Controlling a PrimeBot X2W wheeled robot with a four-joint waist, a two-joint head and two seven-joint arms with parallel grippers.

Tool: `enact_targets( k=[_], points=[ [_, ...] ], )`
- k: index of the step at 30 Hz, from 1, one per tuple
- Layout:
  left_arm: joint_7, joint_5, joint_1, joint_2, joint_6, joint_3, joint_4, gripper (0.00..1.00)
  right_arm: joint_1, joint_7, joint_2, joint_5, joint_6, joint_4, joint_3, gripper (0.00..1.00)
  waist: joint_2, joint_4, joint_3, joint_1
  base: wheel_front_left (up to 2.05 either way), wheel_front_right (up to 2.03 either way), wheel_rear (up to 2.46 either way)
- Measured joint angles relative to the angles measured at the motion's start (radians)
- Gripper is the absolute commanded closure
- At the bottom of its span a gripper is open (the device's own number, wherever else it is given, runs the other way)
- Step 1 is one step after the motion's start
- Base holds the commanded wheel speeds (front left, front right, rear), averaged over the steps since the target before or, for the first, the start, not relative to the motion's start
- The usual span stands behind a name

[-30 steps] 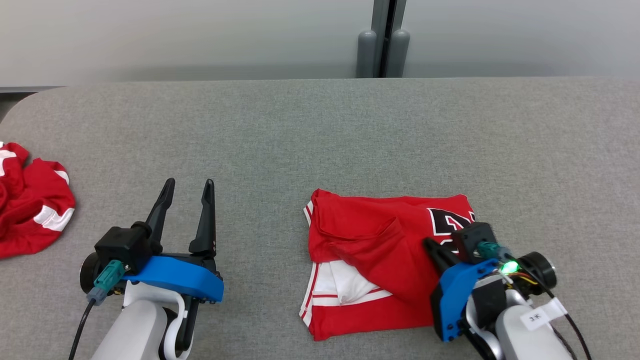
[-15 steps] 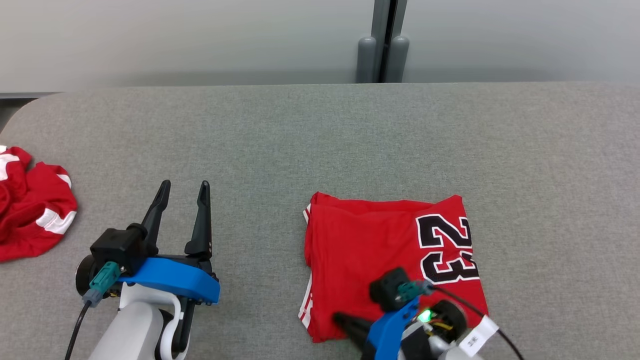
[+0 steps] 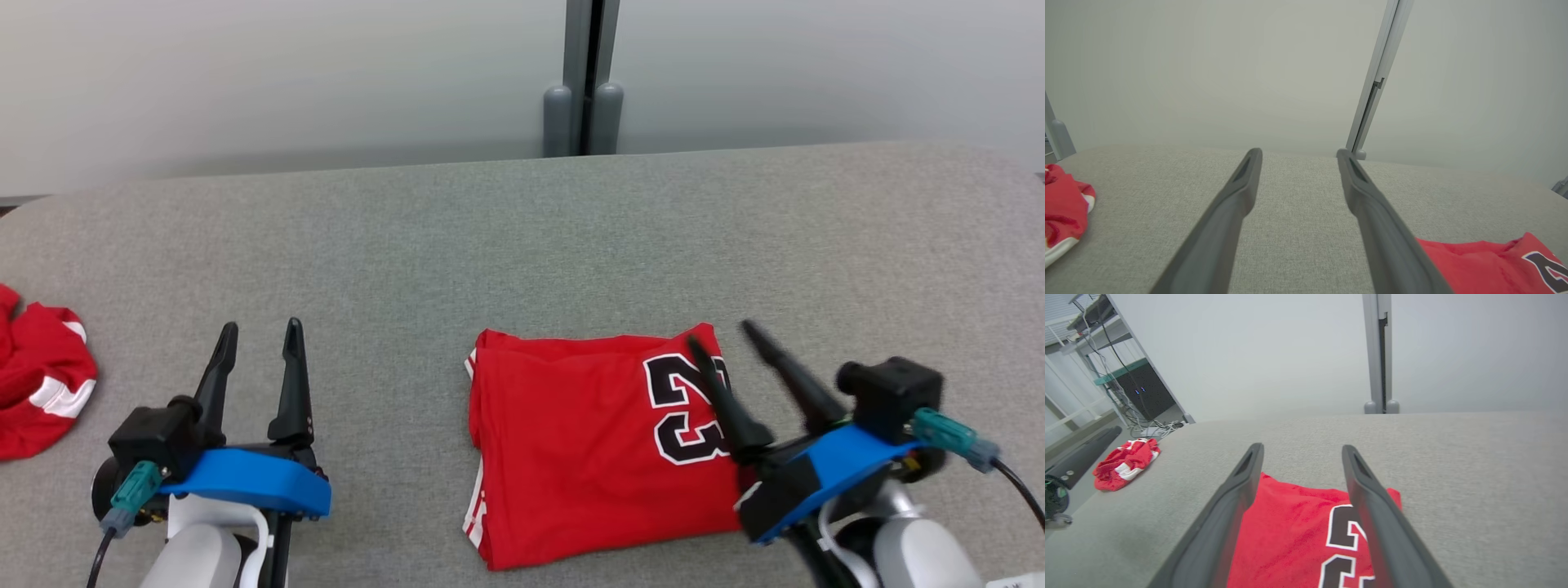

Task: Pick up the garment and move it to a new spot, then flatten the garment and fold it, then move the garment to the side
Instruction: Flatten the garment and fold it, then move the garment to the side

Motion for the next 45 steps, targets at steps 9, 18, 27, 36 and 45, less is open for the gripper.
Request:
enact_targets(
  k=[9,18,27,36,45],
  points=[
    [-0.003,0.009,0.073,-0.002,0.014,0.031,-0.023,0.00,0.010,-0.102,0.002,-0.234,0.000,0.056,-0.242,0.00,0.0000,-0.037,-0.040,0.0000,0.00,0.00,0.00],
    [-0.003,0.019,0.139,-0.007,0.015,0.037,-0.025,0.00,0.009,-0.106,-0.008,-0.230,0.000,0.164,-0.242,0.00,0.0000,-0.049,-0.090,-0.0001,0.00,0.00,0.00],
    [-0.003,0.017,0.163,-0.007,0.024,0.035,-0.032,0.00,0.009,-0.106,-0.006,-0.225,0.000,0.175,-0.237,0.00,0.0000,-0.056,-0.102,-0.0001,0.00,0.00,0.00],
    [0.000,0.016,0.162,-0.007,0.032,0.029,-0.044,0.00,0.009,-0.077,-0.004,-0.223,0.000,0.170,-0.237,0.00,0.0000,-0.050,-0.087,-0.0001,0.00,0.00,0.00],
    [0.002,0.018,0.140,0.001,0.041,0.027,-0.069,0.00,-0.036,0.048,-0.001,-0.215,0.000,0.156,-0.162,0.00,0.0000,-0.040,-0.045,-0.0001,0.00,0.00,0.00]
  ],
)
